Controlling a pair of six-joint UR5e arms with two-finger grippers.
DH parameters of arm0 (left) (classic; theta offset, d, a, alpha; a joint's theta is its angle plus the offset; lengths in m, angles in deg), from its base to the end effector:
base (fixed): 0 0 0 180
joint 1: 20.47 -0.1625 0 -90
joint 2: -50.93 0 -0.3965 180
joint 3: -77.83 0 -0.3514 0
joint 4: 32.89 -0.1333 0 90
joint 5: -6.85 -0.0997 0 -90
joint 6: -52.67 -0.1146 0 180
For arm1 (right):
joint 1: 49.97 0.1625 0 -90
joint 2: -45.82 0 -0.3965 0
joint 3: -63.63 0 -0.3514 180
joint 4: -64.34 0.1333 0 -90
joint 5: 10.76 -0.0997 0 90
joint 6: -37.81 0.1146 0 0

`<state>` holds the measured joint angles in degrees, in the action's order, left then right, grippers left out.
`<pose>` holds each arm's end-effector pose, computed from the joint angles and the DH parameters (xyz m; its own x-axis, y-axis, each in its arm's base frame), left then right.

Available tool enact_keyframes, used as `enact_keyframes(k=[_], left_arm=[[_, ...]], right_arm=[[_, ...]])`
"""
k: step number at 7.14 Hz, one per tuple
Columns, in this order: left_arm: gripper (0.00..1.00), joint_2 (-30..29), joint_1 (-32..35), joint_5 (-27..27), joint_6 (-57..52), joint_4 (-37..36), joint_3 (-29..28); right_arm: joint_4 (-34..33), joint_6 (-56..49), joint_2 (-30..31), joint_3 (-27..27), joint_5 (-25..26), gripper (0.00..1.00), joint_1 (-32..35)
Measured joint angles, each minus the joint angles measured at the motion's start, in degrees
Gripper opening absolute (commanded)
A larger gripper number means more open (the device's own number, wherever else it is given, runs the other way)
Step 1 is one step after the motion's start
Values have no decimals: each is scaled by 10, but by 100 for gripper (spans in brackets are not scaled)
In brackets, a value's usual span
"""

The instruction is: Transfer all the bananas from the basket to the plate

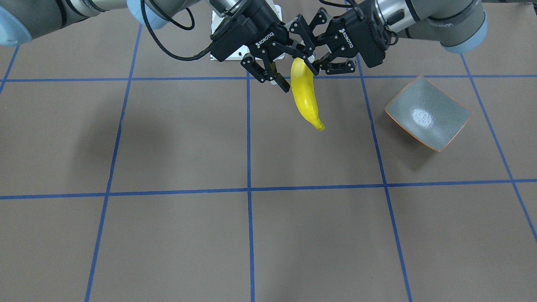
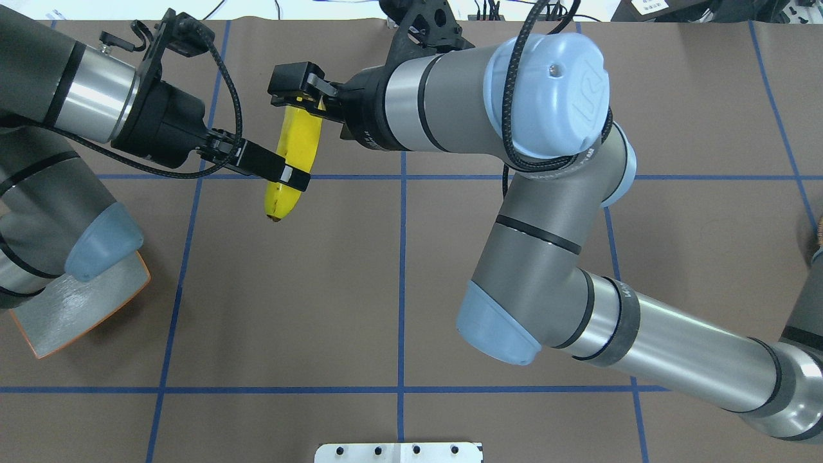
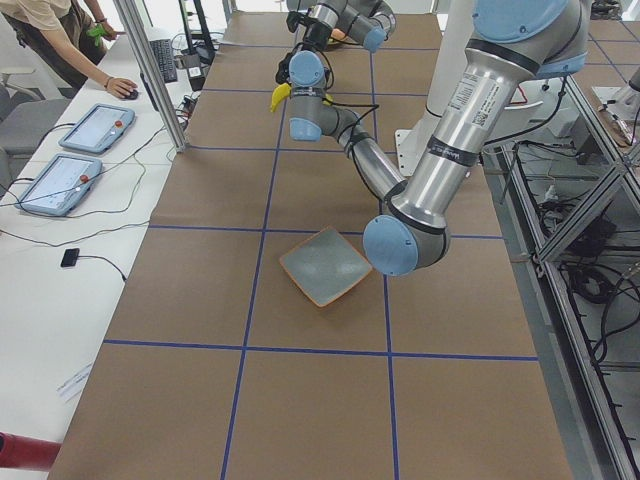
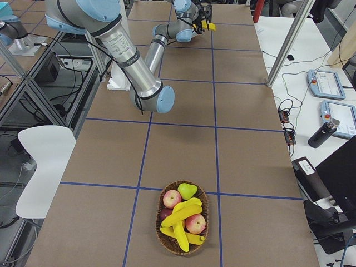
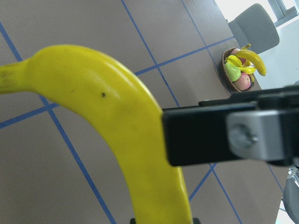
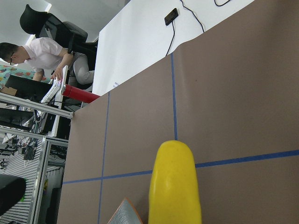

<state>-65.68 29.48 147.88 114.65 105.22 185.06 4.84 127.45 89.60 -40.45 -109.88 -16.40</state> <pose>0.2877 -0.4109 0.1715 -0.0280 0.4925 -0.8698 -0.0061 0.8701 0.4929 -0.4130 -0.4123 0.0303 -0.0090 -0.0134 0.9999 -0.4140 0.9102 0.0085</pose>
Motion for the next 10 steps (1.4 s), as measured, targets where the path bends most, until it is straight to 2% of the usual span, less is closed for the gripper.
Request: enact_keyframes(k=[2, 3, 6, 8, 10], left_arm=[[0, 31, 1, 0, 2, 0, 14], [0, 69, 3, 0, 2, 0, 35], [0, 214, 10, -1, -3, 27, 78], [0, 312, 30, -3, -35, 65, 75], [0, 378, 46, -24, -123, 73, 46]], right_arm=[[-8, -26, 42, -13, -7, 100, 23], [-26, -58, 69, -14, -28, 100, 50], [-91, -224, 166, -14, -129, 100, 162], [-96, -338, 237, -11, -170, 100, 219], [-96, -414, 284, -10, -176, 100, 245]])
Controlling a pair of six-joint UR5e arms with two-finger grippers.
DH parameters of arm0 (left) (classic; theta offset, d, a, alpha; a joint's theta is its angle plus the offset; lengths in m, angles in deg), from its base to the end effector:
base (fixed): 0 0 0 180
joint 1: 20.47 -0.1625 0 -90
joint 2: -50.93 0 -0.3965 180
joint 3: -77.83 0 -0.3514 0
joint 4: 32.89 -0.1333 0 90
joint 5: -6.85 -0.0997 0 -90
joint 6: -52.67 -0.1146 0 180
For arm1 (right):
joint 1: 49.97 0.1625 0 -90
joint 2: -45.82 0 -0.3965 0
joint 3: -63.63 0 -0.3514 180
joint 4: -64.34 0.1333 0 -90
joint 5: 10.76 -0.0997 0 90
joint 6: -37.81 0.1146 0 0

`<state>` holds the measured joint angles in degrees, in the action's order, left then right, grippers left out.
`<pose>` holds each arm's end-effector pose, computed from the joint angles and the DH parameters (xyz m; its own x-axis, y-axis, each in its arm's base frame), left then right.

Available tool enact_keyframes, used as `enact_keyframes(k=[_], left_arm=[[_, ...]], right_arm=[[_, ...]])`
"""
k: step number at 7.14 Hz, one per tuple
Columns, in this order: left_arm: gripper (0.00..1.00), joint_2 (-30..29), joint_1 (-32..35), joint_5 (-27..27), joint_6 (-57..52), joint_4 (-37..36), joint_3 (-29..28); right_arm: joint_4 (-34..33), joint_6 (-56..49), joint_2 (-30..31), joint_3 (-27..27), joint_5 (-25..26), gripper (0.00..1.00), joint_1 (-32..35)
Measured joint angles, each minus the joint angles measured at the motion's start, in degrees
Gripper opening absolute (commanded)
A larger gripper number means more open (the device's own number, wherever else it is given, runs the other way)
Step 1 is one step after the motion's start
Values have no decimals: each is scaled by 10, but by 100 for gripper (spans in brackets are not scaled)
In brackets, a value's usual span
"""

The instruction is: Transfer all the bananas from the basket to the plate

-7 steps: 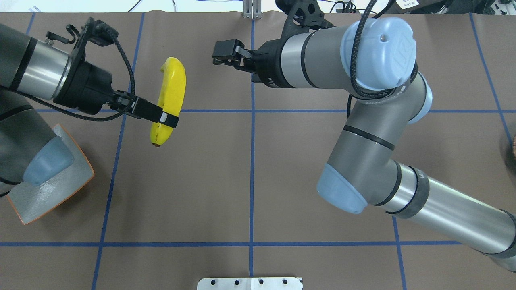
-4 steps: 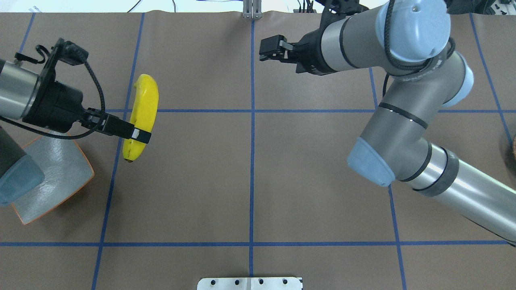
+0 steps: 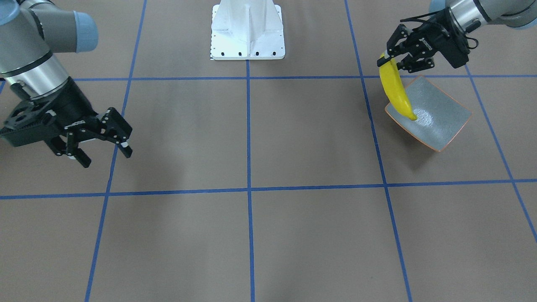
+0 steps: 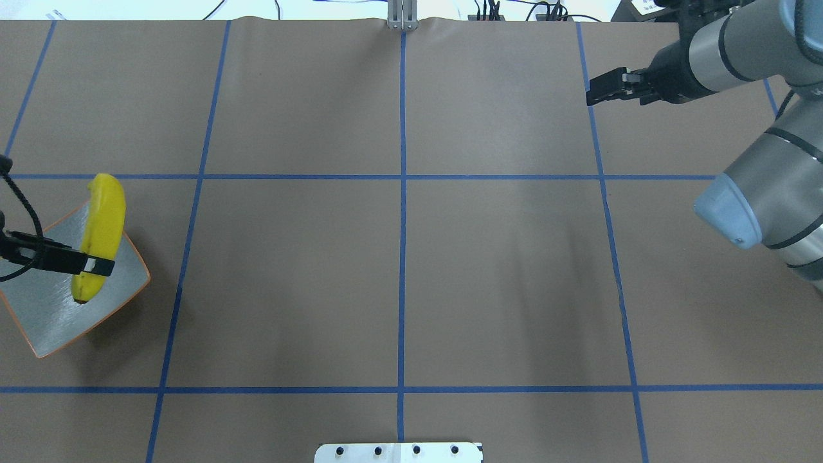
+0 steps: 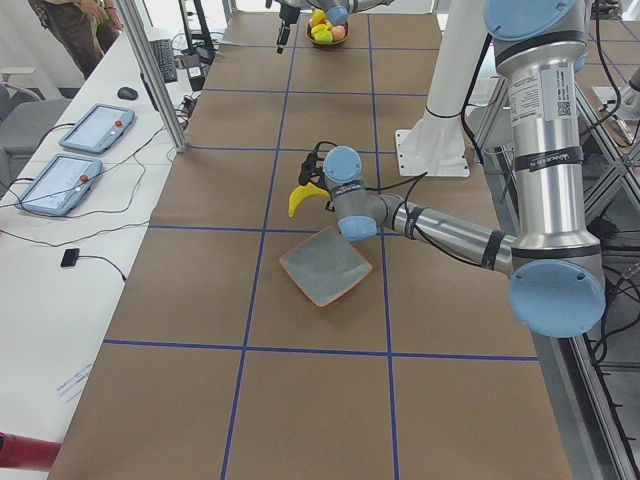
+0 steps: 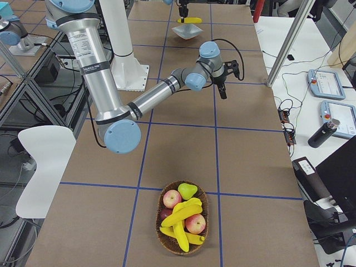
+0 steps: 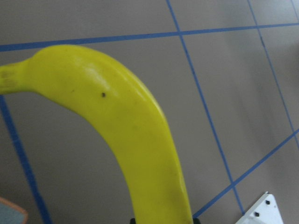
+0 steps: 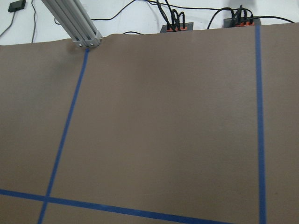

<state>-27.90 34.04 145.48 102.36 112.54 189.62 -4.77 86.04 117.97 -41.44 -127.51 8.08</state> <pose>0.1811 -0.3354 0.4264 0.2703 0.3574 -0.8940 -0.0457 0.9322 0.3589 -0.2259 -0.5167 0.3289 0.6097 -0.1464 0.7790 -0.2136 0.9161 0.3394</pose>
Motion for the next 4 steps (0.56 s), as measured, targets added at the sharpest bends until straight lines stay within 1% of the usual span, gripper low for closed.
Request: enact_keyframes(k=[2, 3, 4], left_arm=[[0, 24, 3, -40, -73, 0, -49], [2, 28, 0, -61, -89, -1, -72], [57, 29, -4, -81, -96, -2, -92]], right_arm=[[1, -47, 26, 0, -13, 100, 20], [2, -73, 38, 0, -26, 100, 34], [2, -101, 49, 0, -37, 100, 50]])
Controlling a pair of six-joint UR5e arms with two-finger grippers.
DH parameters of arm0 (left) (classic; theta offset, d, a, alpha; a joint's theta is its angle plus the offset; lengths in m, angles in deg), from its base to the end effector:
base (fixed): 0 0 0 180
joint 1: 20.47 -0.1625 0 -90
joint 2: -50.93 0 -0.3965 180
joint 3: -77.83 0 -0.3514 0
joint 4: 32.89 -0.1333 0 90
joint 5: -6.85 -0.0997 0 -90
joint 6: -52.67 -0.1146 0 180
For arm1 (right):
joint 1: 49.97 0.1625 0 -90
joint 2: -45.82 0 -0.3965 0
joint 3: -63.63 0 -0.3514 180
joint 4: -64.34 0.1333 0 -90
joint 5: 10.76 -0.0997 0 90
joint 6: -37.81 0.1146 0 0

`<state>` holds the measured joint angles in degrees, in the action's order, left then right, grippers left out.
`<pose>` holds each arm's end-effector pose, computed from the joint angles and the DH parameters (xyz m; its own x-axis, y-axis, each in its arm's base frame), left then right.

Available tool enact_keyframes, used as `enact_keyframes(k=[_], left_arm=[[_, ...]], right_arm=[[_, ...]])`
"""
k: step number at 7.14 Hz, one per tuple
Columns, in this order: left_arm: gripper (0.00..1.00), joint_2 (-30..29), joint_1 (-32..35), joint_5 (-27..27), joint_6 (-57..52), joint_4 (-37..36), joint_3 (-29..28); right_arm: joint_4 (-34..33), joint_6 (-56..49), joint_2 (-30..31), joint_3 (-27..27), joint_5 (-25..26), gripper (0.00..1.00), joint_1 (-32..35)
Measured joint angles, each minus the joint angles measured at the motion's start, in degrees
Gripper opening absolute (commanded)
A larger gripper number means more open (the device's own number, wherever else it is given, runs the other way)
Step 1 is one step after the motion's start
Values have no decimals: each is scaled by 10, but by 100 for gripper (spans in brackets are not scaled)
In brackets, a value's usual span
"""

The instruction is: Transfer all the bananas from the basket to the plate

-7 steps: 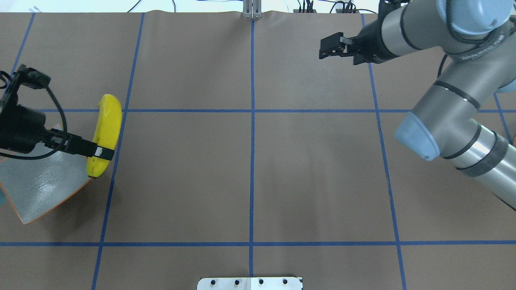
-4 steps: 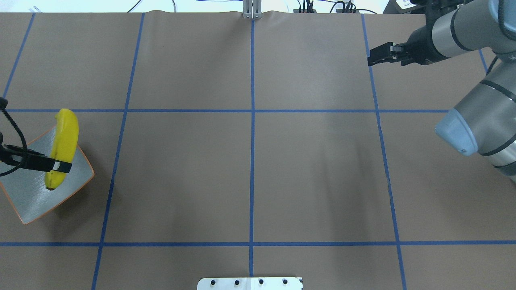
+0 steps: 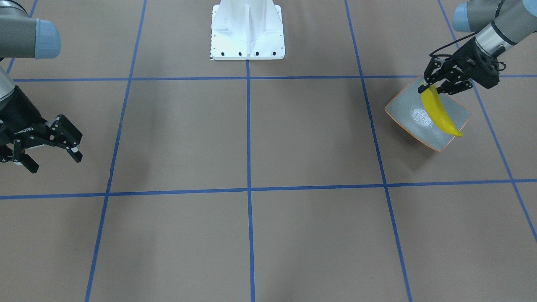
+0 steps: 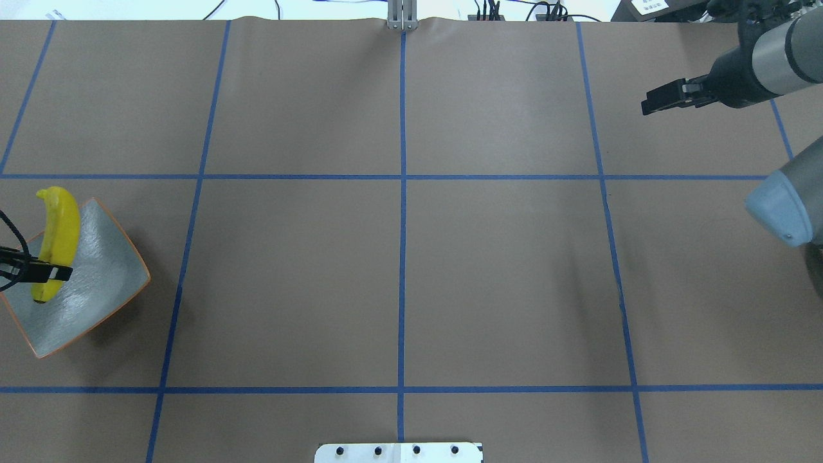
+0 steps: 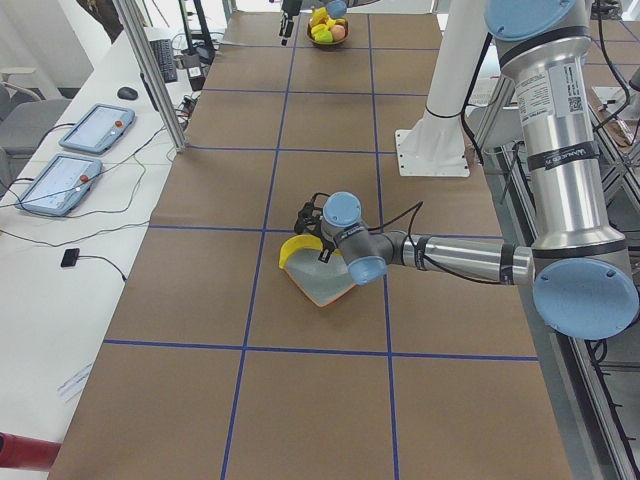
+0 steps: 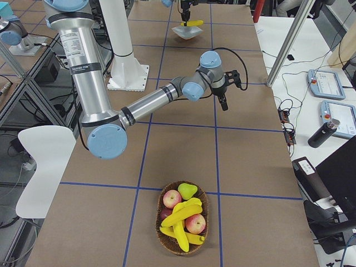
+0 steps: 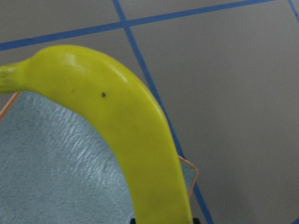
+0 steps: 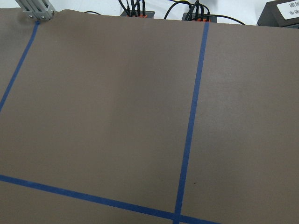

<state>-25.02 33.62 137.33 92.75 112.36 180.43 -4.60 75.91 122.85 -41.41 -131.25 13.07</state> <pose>0.1777 -0.3458 0.5271 0.4593 0.3580 -0.8129 -0.0662 0.9264 0.3706 -0.1775 -0.5146 0.3732 0.6509 -0.2160 0.7278 -0.1330 0.9114 0.3894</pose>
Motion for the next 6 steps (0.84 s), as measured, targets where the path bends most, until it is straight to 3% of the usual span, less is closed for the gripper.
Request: enact_keyframes(k=[2, 6], left_arm=[[96, 0, -12, -15, -5, 0, -17], [100, 0, -2, 7, -34, 3, -14]], right_arm=[[0, -46, 17, 4, -24, 100, 28], [-1, -76, 33, 7, -39, 100, 52]])
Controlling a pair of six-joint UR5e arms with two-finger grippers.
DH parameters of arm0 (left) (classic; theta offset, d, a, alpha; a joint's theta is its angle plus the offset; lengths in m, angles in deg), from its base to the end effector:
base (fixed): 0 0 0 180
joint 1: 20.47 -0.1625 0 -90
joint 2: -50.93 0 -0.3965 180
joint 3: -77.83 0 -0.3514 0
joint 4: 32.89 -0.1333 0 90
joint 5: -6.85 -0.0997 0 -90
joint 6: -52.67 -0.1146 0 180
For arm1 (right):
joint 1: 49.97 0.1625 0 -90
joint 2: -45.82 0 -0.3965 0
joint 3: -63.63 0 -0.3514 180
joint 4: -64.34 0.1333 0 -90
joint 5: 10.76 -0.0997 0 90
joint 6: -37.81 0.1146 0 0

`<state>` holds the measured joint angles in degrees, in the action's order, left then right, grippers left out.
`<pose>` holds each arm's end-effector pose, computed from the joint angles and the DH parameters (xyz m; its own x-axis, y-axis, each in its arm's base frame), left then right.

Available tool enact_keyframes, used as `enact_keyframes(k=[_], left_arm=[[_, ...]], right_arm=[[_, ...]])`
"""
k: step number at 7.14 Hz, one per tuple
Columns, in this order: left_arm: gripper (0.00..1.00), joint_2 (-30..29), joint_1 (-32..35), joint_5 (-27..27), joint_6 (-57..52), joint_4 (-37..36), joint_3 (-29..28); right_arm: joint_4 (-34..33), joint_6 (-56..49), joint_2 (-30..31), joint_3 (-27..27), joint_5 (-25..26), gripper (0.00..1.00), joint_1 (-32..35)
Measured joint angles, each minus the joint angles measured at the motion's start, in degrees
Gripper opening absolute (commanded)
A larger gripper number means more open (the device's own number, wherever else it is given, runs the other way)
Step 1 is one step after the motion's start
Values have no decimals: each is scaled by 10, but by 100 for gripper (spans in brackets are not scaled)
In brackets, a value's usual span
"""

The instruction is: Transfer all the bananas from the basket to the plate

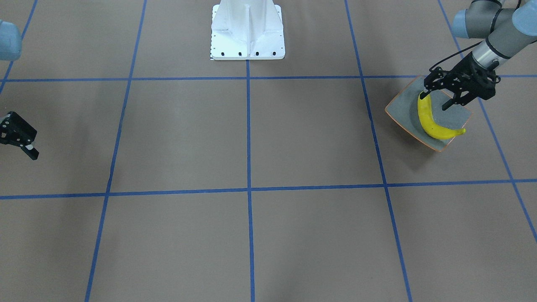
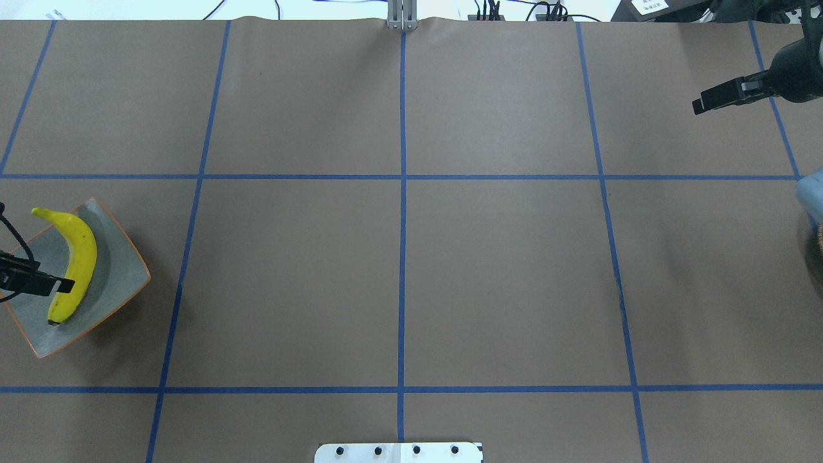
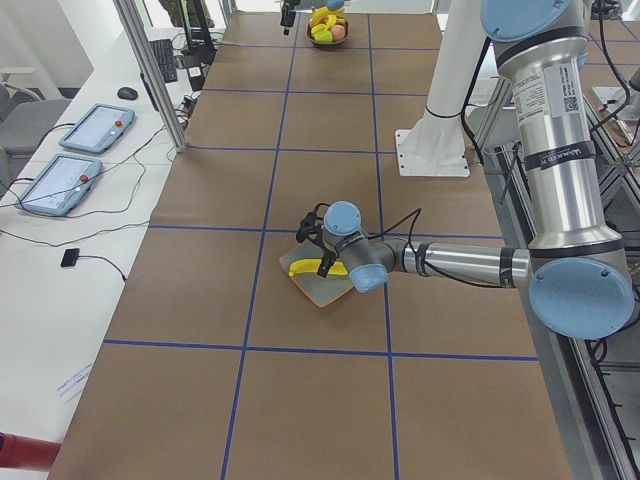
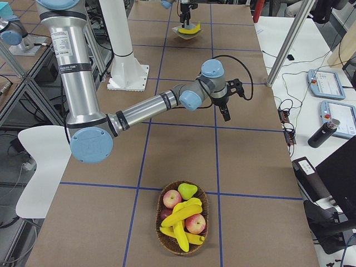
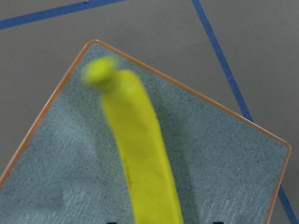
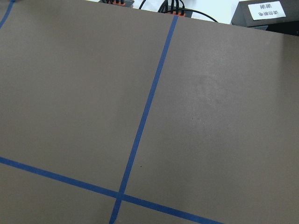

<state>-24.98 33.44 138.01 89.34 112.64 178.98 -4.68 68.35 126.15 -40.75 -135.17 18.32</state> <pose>0.1791 -0.3440 0.5383 0.4547 0.4014 -0.7951 -0.1076 0.9109 0.3983 -0.1305 -0.5130 0.4064 0.6656 -0.2491 0.7035 -0.0892 0.9093 0.4064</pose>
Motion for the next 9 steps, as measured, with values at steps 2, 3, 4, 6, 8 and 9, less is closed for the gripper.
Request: enact_keyframes(k=[2, 3, 4, 6, 8, 9], left_arm=[[100, -3, 98, 85, -11, -3, 2], [100, -5, 150, 119, -23, -3, 2], [100, -6, 178, 132, -31, -3, 0], [100, -9, 193, 134, -36, -3, -2], [100, -14, 194, 133, -37, -3, -3], [100, -15, 195, 133, -37, -2, -2]], right_arm=[[-2, -52, 26, 0, -11, 100, 25], [-1, -100, 51, 0, -14, 100, 42], [-1, -162, 82, 0, -16, 100, 65], [1, -318, 138, 37, -46, 100, 142], [3, -491, 125, 156, -93, 100, 233], [5, -545, 112, 207, -97, 100, 255]])
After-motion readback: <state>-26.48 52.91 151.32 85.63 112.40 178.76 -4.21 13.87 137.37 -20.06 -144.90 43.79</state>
